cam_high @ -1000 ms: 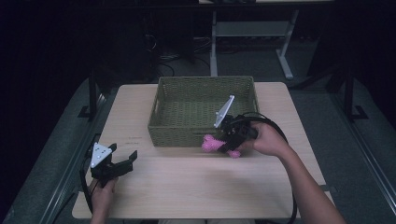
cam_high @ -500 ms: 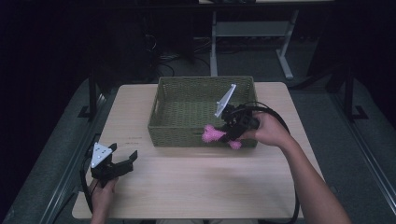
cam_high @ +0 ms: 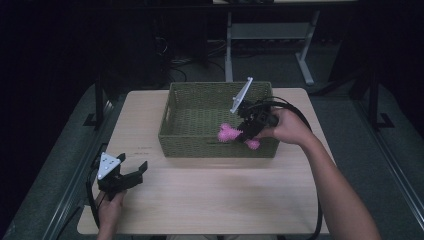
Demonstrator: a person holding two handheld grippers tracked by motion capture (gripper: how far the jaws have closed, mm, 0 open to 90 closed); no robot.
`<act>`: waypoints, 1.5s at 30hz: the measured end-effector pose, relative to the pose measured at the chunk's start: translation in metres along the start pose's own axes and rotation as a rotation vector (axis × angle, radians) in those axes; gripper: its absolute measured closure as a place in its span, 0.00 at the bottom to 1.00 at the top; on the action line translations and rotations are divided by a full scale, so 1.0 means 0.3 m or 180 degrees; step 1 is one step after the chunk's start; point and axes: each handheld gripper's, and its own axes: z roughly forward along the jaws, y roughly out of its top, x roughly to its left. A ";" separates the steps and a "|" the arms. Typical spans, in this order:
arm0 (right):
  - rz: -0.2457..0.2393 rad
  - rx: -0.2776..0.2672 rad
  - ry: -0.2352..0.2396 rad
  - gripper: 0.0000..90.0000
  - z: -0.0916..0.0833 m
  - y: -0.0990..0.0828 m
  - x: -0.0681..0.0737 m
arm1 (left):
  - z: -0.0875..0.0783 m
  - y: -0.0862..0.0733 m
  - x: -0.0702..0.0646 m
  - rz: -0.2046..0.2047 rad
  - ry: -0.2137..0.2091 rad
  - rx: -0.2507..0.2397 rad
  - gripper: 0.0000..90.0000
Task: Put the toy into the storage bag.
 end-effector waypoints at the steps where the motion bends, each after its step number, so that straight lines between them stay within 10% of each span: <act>1: 0.0000 0.0000 0.0000 0.65 0.000 0.000 0.000 | 0.000 0.000 0.000 0.0000 0.0000 0.0000 0.15; 45: 0.0397 0.0132 -0.0057 0.65 0.034 -0.006 -0.241 | 0.007 0.001 -0.003 0.0019 0.0008 0.0016 0.15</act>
